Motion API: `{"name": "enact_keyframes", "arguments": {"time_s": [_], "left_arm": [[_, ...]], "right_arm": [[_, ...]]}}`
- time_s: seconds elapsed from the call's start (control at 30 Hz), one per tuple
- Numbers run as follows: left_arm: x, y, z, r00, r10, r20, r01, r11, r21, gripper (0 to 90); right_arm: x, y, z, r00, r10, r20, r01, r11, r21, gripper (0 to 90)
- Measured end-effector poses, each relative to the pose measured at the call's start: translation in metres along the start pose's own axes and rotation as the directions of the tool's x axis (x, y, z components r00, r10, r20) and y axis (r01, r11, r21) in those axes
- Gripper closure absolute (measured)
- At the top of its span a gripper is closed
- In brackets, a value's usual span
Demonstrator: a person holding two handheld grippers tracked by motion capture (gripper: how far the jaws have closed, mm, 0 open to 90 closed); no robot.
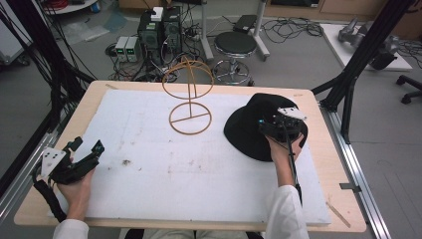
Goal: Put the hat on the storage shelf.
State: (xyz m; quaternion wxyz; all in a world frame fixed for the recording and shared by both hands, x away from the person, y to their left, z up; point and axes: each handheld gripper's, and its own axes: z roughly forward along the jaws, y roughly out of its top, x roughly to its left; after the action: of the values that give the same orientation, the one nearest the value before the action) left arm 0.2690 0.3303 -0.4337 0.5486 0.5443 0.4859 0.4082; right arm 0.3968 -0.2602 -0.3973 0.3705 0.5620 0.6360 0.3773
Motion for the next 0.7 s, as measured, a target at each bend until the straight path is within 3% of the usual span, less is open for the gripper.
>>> {"name": "enact_keyframes", "arguments": {"time_s": [0.17, 0.2, 0.3, 0.43, 0.53, 0.7], "left_arm": [[0.0, 0.0002, 0.0002, 1.0, -0.005, 0.003, 0.005, 1.0, -0.001, 27.6], [-0.0002, 0.0003, 0.0001, 1.0, -0.004, 0.004, 0.004, 1.0, 0.0, 27.6], [-0.0012, 0.0004, 0.0002, 1.0, -0.002, 0.002, 0.002, 1.0, -0.003, 27.6], [-0.0016, 0.0008, -0.0006, 1.0, 0.001, 0.001, -0.001, 1.0, -0.006, 27.6], [-0.0012, 0.0007, -0.0008, 1.0, 0.002, 0.001, -0.002, 1.0, -0.006, 27.6], [-0.0005, 0.0004, -0.0007, 1.0, -0.001, 0.0, 0.001, 1.0, -0.006, 27.6]], "right_arm": [[0.0024, -0.0011, 0.0006, 0.9997, 0.026, -0.005, -0.026, 1.0, 0.013, 33.8], [0.0021, -0.0009, 0.0001, 0.9995, 0.032, -0.002, -0.032, 0.999, 0.007, 42.8], [0.0002, -0.0007, -0.0015, 0.9968, 0.078, 0.017, -0.078, 0.997, 0.006, 84.5], [0.005, -0.0021, -0.0023, 0.9982, 0.033, 0.049, -0.034, 0.999, 0.01, 86.2], [0.0, -0.0015, -0.003, 0.999, 0.045, 0.007, -0.045, 0.999, 0.004, 86.2], [-0.0019, -0.0014, -0.0047, 0.9991, 0.042, -0.007, -0.042, 0.999, 0.004, 86.3]]}}
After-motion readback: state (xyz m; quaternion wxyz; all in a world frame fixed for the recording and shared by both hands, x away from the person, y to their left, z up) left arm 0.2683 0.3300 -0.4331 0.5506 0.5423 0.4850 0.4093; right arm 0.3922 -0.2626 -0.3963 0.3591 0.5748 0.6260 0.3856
